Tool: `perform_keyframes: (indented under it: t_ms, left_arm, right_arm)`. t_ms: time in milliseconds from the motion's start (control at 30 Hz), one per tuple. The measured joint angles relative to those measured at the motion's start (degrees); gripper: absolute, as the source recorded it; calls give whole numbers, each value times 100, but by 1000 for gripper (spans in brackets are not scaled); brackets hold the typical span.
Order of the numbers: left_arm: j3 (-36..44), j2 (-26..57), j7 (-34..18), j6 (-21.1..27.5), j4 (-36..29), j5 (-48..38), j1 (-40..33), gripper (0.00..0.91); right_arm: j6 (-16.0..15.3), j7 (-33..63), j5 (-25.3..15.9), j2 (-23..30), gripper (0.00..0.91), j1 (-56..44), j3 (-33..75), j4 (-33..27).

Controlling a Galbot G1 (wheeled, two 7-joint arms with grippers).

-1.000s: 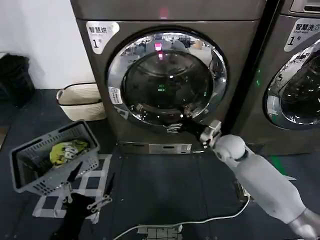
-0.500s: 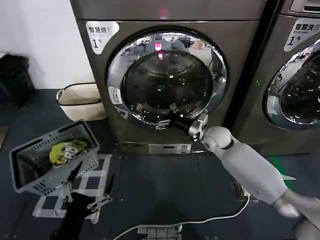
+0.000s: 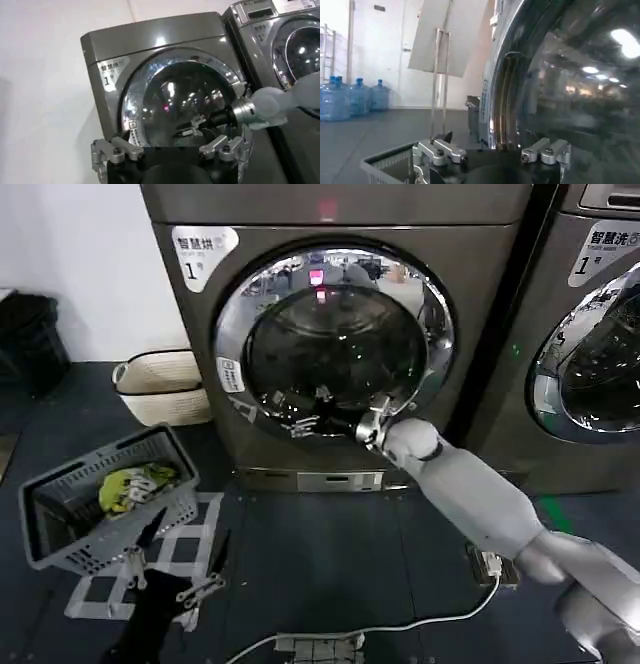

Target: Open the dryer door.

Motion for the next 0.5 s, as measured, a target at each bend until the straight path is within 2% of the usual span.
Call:
perform_keyframes:
  t_ms: [500]
  left_arm:
    - [47,-12,0,-4,-1,22,-2,907]
  right_arm:
    - [19,-158,-12,495,907,294,-153,-463]
